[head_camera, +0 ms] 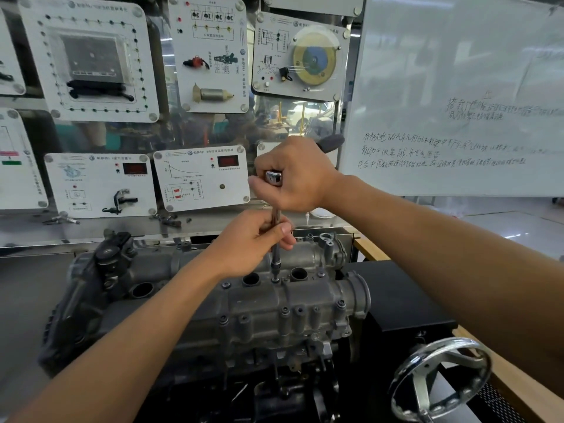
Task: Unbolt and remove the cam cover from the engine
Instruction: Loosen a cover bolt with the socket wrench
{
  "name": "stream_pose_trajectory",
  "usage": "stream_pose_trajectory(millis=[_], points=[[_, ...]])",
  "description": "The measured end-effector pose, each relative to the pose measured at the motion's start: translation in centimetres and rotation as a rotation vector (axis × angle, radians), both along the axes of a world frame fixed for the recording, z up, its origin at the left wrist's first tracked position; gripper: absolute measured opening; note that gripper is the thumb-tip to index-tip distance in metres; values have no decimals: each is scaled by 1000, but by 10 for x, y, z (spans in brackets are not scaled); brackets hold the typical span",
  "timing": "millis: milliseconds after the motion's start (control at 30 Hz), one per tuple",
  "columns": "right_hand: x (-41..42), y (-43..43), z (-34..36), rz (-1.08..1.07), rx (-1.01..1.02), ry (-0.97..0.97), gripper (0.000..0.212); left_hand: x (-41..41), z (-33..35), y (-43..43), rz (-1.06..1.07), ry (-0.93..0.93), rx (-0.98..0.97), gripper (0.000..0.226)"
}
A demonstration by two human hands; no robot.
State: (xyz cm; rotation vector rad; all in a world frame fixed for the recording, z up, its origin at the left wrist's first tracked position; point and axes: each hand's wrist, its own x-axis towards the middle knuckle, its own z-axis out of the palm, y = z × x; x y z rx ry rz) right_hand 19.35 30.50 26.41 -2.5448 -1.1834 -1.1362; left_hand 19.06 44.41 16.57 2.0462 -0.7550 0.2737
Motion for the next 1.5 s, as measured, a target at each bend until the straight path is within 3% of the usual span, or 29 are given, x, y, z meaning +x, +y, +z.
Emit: stream_pose_trajectory(millis=[100, 233, 333, 467, 567, 633, 767, 933, 1067, 1233, 1500], points=[[-1, 1, -1, -63, 6, -3, 30, 2, -1, -1, 43, -9, -16, 17], [-5, 9, 2, -441, -71, -39, 27, 5, -7, -12, 162, -71, -88, 19], [-9, 10, 4, -549, -101, 23, 26, 5, -11, -21, 247, -151, -112, 22], [-1, 0, -3, -300, -114, -198, 37, 6, -8, -11, 144, -53, -171, 14], [6, -12, -7, 107, 20, -205, 36, 5, -3, -1, -23, 3, -34, 5], [12, -17, -7, 186, 89, -203, 37, 7, 0, 2, -78, 61, -19, 10], [8, -15, -1, 59, 71, -200, 39, 7, 2, 0, -85, 77, -110, 12], [-5, -19, 24, -365, 0, -188, 29, 9, 9, -27, -109, 84, -326, 12], [-11, -32, 23, -575, -7, -128, 18, 11, 5, -57, -94, 105, -394, 17], [-9, -45, 11, -626, 6, -92, 13, 13, -2, -72, -71, 99, -392, 19], [0, -52, -1, -623, 35, -132, 30, 17, -9, -77, -57, 59, -345, 20]])
